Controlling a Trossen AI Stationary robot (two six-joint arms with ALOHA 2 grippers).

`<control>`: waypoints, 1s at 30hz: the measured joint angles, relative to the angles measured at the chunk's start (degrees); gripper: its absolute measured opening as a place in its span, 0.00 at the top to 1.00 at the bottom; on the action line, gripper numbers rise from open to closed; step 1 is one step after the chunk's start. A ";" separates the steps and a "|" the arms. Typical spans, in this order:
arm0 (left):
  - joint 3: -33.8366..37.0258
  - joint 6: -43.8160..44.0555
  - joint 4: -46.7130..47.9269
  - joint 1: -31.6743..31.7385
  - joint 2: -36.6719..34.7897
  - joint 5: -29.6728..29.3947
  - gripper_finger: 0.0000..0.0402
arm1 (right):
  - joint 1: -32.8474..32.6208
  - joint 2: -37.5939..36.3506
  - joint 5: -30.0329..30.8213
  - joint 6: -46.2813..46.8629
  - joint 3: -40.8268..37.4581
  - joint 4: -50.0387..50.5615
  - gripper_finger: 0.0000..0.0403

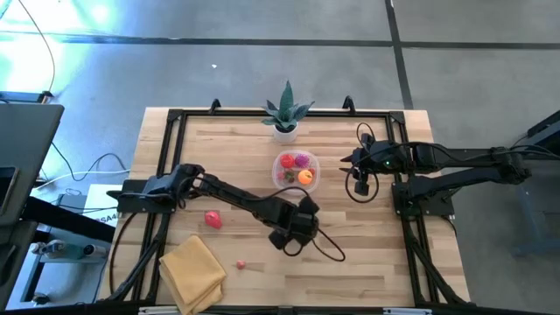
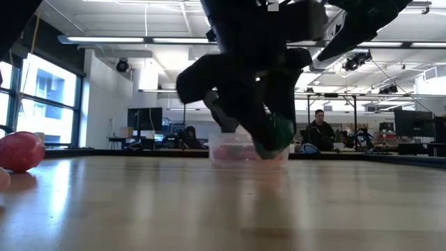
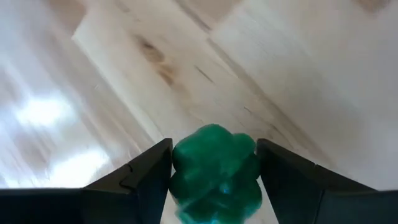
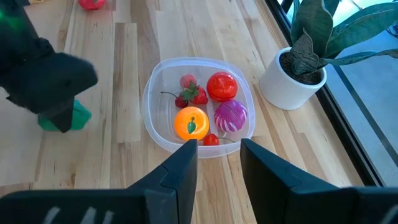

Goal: Pick and placing Produce into tupperware
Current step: Put the green bell pepper into the transparent container

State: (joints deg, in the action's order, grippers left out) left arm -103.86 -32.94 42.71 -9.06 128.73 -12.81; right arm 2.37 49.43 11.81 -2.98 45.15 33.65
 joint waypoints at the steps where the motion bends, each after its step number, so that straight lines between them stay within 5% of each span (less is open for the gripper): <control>1: -0.36 2.50 0.17 0.00 -0.02 -0.01 0.44 | 0.00 0.00 0.00 0.01 0.00 0.00 0.72; 9: -1.18 13.26 2.60 0.08 -0.09 0.95 0.44 | 0.00 0.00 0.00 0.02 0.00 0.00 0.72; 30: -1.18 19.67 5.28 0.48 -0.20 2.15 0.36 | 0.00 0.00 0.00 0.02 0.00 0.00 0.72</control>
State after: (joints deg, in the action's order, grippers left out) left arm -105.03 -13.27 47.99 -8.58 128.53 -10.66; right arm 2.37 49.43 11.81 -2.96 45.15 33.65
